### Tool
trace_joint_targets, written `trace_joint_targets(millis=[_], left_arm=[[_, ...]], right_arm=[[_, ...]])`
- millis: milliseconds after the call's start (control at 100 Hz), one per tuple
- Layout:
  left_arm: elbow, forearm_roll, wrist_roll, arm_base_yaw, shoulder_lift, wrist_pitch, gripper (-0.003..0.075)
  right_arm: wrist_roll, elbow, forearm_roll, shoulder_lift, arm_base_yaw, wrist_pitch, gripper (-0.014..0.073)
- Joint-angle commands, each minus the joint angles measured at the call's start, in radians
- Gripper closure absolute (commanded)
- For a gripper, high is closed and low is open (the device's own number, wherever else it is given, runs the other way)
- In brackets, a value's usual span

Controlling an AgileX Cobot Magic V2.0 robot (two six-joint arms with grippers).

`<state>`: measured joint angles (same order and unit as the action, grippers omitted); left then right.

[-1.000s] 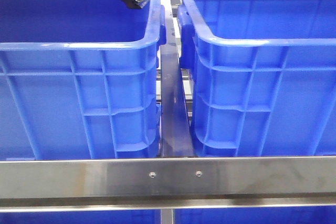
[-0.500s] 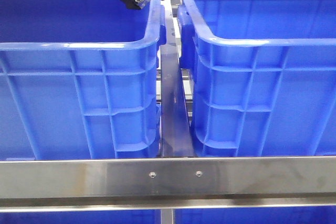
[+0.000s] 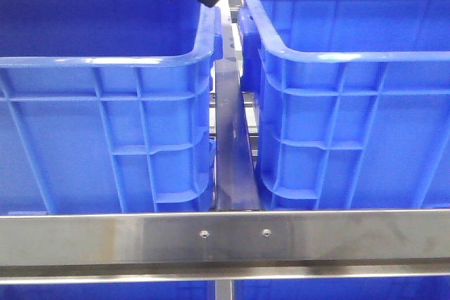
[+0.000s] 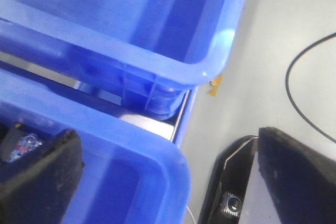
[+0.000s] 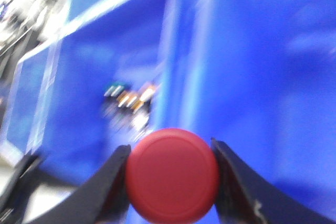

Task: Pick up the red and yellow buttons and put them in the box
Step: 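Lower the red button into the empty bin and open the right gripper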

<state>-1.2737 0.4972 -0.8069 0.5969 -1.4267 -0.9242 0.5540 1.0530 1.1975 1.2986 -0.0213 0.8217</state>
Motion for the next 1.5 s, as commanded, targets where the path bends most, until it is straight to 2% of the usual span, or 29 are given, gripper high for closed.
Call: trace_joint_targets(millis=[0,330,710,1040,1360,1430,1490], left_arm=[[-0.029,0.038,0.011,-0.001,0.038,0.013,0.0081],[-0.029,0.038,0.011,-0.001,0.038,0.009,0.0082],[-0.029,0.038,0.011,-0.001,0.038,0.009,0.0082],[-0.029,0.012,0.011,-0.001,0.038,0.013,0.0082],[-0.029,0.01,0.011,-0.001,0.038,0.013,0.0082],[-0.029,0.01,0.011,-0.001,0.038,0.013,0.0082],[-0.029,0.01,0.011,-0.001,0.038,0.013,0.0082]], right_arm=[[0.069,0.035,0.046,-0.026,-0.046,-0.059,0.0447],[0.293,0.038,-0.003,0.073,-0.064,-0.392,0.0448],[0.531,0.215,-0.004,0.321,-0.019,-0.471,0.0448],[0.567,0.294,-0.004,0.485,0.015,-0.54,0.0448],[0.567,0.304,-0.001,0.55,0.015,-0.564,0.0446],[0.567,0.304,-0.001,0.55,0.015,-0.565,0.0412],[0.567,0.304,-0.001,0.55,0.015,-0.562,0.0326]])
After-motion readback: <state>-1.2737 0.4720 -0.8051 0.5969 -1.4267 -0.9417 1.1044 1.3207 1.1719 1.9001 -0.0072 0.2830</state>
